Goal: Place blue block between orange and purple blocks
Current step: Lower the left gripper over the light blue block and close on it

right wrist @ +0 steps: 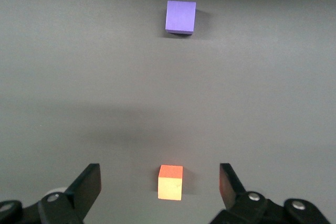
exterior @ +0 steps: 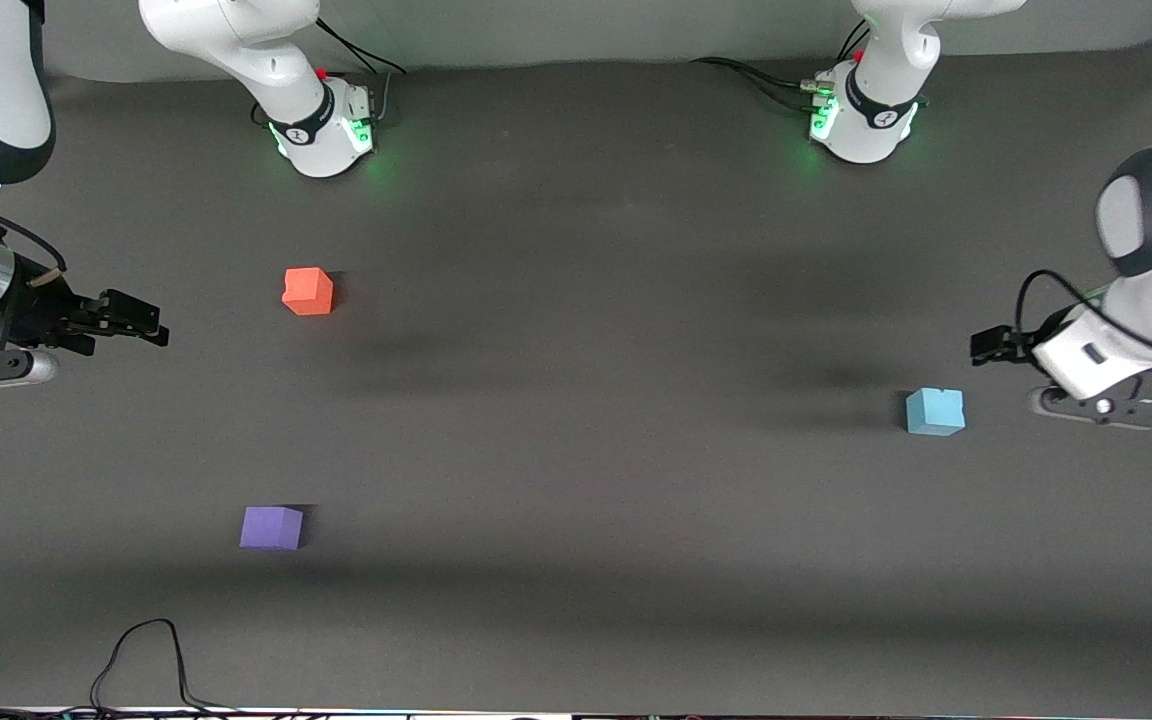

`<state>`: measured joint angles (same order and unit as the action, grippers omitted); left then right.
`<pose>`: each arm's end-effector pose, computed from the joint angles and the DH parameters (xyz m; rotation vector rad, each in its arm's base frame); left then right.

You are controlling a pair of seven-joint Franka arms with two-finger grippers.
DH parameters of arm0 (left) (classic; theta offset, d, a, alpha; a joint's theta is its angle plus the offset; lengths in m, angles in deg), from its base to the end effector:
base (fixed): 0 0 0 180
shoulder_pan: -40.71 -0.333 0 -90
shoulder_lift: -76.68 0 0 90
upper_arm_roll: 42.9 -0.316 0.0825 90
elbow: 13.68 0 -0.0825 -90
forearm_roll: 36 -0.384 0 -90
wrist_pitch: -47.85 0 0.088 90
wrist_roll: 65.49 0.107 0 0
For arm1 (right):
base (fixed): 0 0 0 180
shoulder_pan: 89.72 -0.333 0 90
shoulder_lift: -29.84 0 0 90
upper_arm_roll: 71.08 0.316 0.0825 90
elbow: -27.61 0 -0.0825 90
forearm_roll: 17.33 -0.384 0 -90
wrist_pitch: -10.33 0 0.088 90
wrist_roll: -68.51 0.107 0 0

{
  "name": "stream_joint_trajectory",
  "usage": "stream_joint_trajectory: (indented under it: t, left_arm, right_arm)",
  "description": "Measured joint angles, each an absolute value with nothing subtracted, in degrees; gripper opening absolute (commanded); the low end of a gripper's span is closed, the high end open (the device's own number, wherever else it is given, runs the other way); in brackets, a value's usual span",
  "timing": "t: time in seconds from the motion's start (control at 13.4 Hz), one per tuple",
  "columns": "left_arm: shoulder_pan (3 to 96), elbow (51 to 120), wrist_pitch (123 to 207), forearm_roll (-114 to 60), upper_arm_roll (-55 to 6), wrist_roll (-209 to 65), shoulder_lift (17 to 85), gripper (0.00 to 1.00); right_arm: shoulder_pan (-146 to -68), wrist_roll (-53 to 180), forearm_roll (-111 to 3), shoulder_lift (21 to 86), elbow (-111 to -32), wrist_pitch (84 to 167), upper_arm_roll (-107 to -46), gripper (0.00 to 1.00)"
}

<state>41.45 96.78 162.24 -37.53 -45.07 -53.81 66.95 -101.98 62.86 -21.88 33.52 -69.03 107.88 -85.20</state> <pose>0.5847 0.0155 0.3935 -3.1047 0.2980 0.1622 0.5776 -0.0076 0.5456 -3.0741 -0.0830 0.0647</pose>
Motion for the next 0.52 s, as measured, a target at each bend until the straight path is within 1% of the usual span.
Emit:
stream_joint_trajectory:
  t: [0.22, 0.37, 0.52]
  left_arm:
    - [41.45, 105.00, 176.12, -37.75, -45.08, -53.26, 63.72, 1.00]
    - [41.45, 106.75, 181.37, -37.79, -45.07, -53.07, 60.70, 1.00]
    - [41.45, 106.80, 184.84, -37.88, -45.08, -52.81, 58.19, 1.00]
  right_arm:
    - [-101.98, 62.86, -21.88, 33.52, -69.03, 107.88, -85.19, 1.00]
    - [-101.98, 62.86, -21.88, 33.52, -69.04, 107.88, -85.19, 1.00]
    - [-101.98, 62.86, -21.88, 33.52, -69.04, 107.88, -85.19, 1.00]
